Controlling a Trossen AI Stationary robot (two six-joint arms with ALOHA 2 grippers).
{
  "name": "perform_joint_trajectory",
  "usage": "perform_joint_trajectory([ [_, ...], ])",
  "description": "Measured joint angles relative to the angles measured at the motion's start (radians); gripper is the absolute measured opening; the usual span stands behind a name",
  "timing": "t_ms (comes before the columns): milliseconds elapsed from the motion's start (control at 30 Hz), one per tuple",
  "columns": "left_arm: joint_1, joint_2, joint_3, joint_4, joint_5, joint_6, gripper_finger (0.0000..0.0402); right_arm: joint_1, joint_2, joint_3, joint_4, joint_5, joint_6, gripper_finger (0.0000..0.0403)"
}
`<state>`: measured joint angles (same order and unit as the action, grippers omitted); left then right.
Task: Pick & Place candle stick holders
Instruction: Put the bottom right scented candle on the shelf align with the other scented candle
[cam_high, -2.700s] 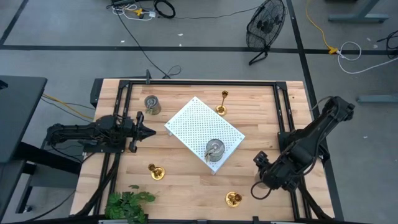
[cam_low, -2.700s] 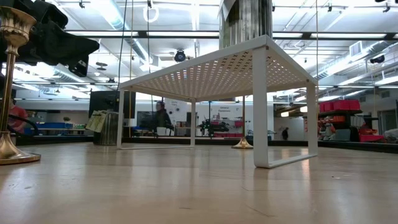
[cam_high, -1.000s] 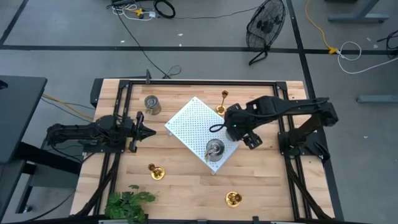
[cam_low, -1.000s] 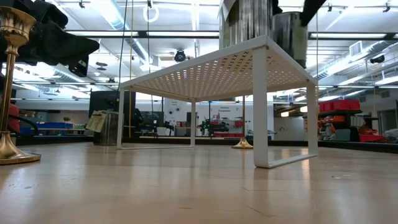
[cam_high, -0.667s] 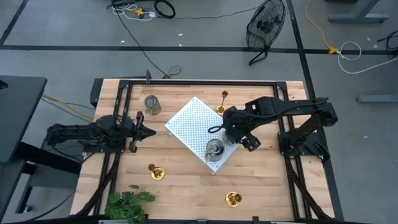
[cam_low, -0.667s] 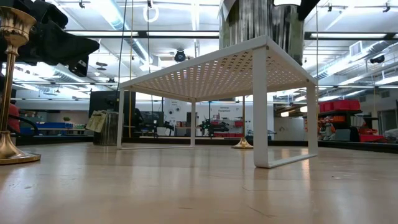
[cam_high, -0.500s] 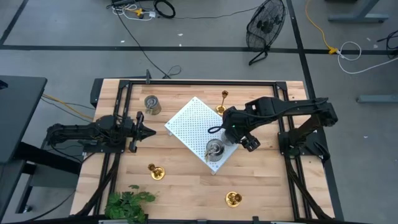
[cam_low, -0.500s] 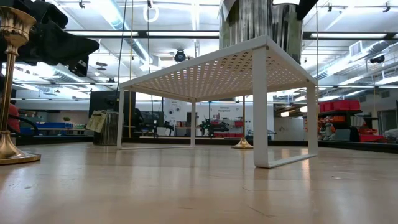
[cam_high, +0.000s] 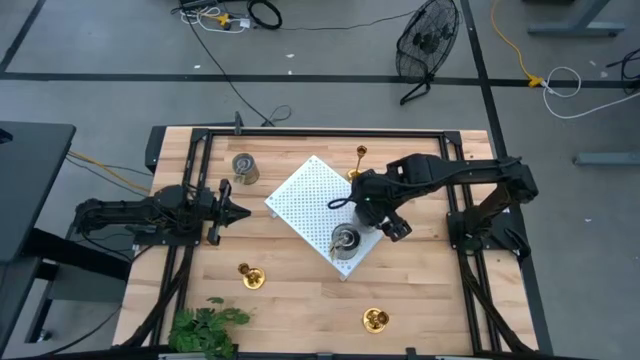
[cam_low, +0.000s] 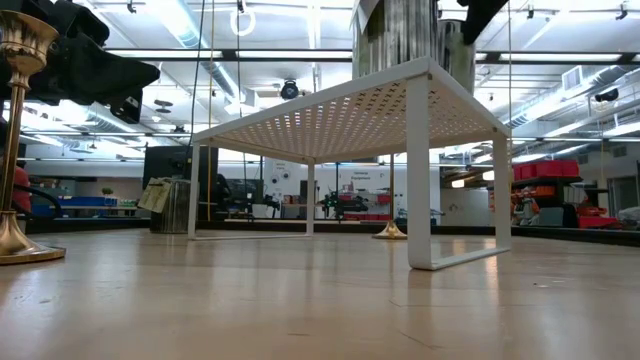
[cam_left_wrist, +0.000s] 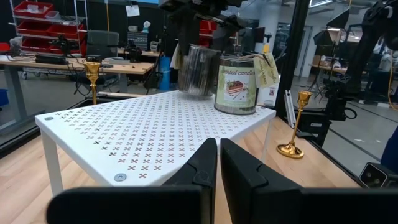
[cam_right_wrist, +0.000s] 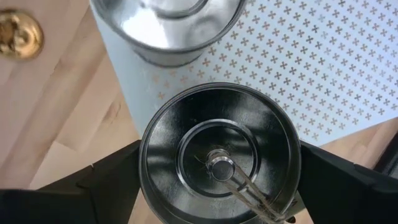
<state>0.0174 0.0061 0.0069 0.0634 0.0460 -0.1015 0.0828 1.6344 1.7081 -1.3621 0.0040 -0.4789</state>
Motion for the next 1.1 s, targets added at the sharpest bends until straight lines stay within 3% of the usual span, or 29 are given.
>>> perform_joint_trajectory([
  [1100, 0.0, 0.0, 0.0, -0.001, 0.0, 0.0, 0.0025, -0.001, -0.002, -0.041, 0.039, -0.023, 0.072, 0.0369],
])
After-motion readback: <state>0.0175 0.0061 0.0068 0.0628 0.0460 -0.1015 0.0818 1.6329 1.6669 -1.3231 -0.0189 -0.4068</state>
